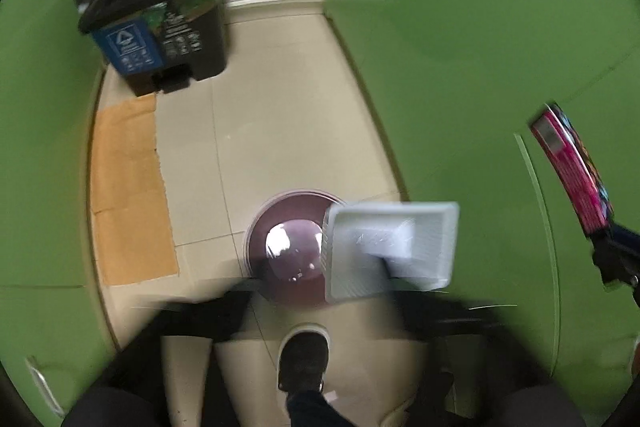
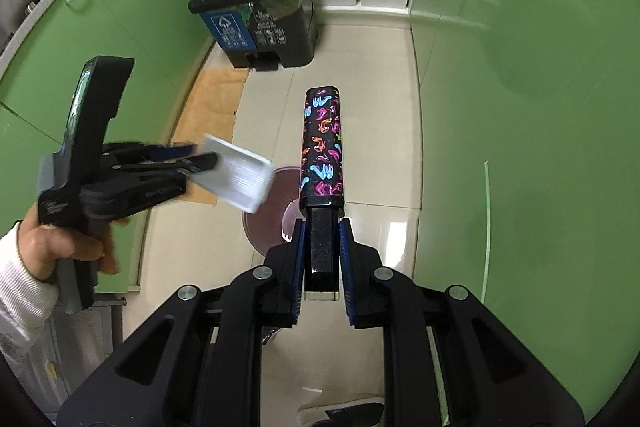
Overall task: Collect trash
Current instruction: 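Carry the tray and tube to the pink bin and release both, then return both tools to the counter above the clear bottle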
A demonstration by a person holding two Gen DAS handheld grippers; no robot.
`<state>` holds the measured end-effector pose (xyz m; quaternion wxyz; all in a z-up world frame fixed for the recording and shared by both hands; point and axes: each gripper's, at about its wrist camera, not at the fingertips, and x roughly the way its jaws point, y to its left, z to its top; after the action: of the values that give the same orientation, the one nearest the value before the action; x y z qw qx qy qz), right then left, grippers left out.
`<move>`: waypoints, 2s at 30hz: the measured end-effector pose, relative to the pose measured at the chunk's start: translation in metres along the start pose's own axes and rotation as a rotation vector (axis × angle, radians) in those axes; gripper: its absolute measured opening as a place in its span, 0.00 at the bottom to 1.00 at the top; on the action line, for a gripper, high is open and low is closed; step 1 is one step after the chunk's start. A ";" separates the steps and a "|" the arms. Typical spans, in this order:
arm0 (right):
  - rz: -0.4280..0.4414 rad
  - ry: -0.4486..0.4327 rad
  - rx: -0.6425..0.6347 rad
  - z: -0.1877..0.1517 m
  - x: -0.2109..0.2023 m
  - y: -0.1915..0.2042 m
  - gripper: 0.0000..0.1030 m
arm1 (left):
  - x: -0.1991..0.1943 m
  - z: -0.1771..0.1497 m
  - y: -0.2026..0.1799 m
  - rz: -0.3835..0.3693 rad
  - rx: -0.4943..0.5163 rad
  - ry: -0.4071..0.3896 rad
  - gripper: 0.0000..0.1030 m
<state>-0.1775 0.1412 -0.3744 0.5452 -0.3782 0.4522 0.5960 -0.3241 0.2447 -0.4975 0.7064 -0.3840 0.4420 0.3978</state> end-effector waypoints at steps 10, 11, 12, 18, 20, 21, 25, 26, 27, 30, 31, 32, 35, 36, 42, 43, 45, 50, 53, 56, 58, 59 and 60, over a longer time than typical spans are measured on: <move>0.031 0.040 -0.060 -0.012 0.055 0.016 0.16 | 0.001 -0.008 0.030 -0.002 -0.043 -0.047 0.95; 0.038 0.046 -0.070 -0.011 0.062 0.022 0.16 | -0.005 -0.008 0.035 0.001 -0.049 -0.059 0.95; 0.044 0.051 -0.082 -0.011 0.068 0.027 0.15 | -0.011 -0.010 0.037 0.002 -0.054 -0.067 0.95; 0.066 0.064 -0.118 -0.005 0.106 0.052 0.16 | -0.033 -0.012 0.064 0.022 -0.073 -0.116 0.95; 0.059 0.069 -0.123 -0.004 0.115 0.056 0.28 | -0.038 -0.013 0.072 0.030 -0.075 -0.126 0.95; 0.053 0.066 -0.122 -0.004 0.118 0.057 0.64 | -0.041 -0.014 0.075 0.034 -0.077 -0.132 0.95; 0.056 0.038 -0.088 -0.002 0.123 0.055 0.97 | -0.051 -0.014 0.083 0.040 -0.085 -0.150 0.95; 0.047 0.050 -0.082 -0.002 0.125 0.055 0.97 | -0.054 -0.015 0.083 0.039 -0.088 -0.152 0.95; 0.051 0.054 -0.073 -0.001 0.124 0.053 0.97 | -0.056 -0.014 0.083 0.038 -0.089 -0.153 0.95; 0.042 0.046 -0.049 -0.002 0.112 0.048 0.97 | -0.064 -0.013 0.077 0.034 -0.083 -0.156 0.95; 0.040 0.045 -0.045 -0.003 0.108 0.046 0.97 | -0.067 -0.012 0.074 0.028 -0.081 -0.155 0.95; 0.035 0.045 -0.042 -0.003 0.101 0.045 0.97 | -0.071 -0.011 0.071 0.024 -0.078 -0.155 0.95; 0.025 0.038 -0.030 0.000 0.075 0.040 0.97 | -0.092 -0.002 0.057 0.008 -0.059 -0.154 0.95; 0.022 0.037 -0.026 0.002 0.068 0.038 0.97 | -0.098 0.001 0.052 0.004 -0.051 -0.153 0.95; 0.007 0.012 0.013 0.023 -0.015 0.032 0.97 | -0.158 0.029 0.018 -0.032 0.011 -0.154 0.95; 0.006 0.007 0.016 0.026 -0.028 0.033 0.97 | -0.169 0.033 0.013 -0.036 0.022 -0.156 0.95; 0.005 -0.005 0.021 0.034 -0.062 0.034 0.97 | -0.192 0.043 0.002 -0.048 0.040 -0.153 0.95; -0.004 -0.039 0.032 0.047 -0.139 0.033 0.97 | -0.249 0.065 -0.034 -0.081 0.115 -0.138 0.95; -0.021 -0.065 0.038 0.049 -0.196 0.028 0.97 | -0.281 0.077 -0.063 -0.100 0.180 -0.130 0.95; -0.044 -0.111 0.053 0.047 -0.261 0.020 0.97 | -0.311 0.085 -0.090 -0.120 0.237 -0.134 0.95; -0.053 -0.147 0.073 0.043 -0.299 0.011 0.97 | -0.333 0.089 -0.114 -0.131 0.285 -0.148 0.95; -0.062 -0.175 0.088 0.038 -0.322 0.005 0.97 | -0.342 0.090 -0.125 -0.137 0.305 -0.152 0.95; -0.077 -0.203 0.105 0.032 -0.344 -0.001 0.97 | -0.351 0.092 -0.138 -0.140 0.328 -0.159 0.95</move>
<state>-0.1339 0.0653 -0.0403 0.6300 -0.3039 0.4104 0.5851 -0.2733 0.1954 -0.1154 0.8182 -0.2609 0.4157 0.2995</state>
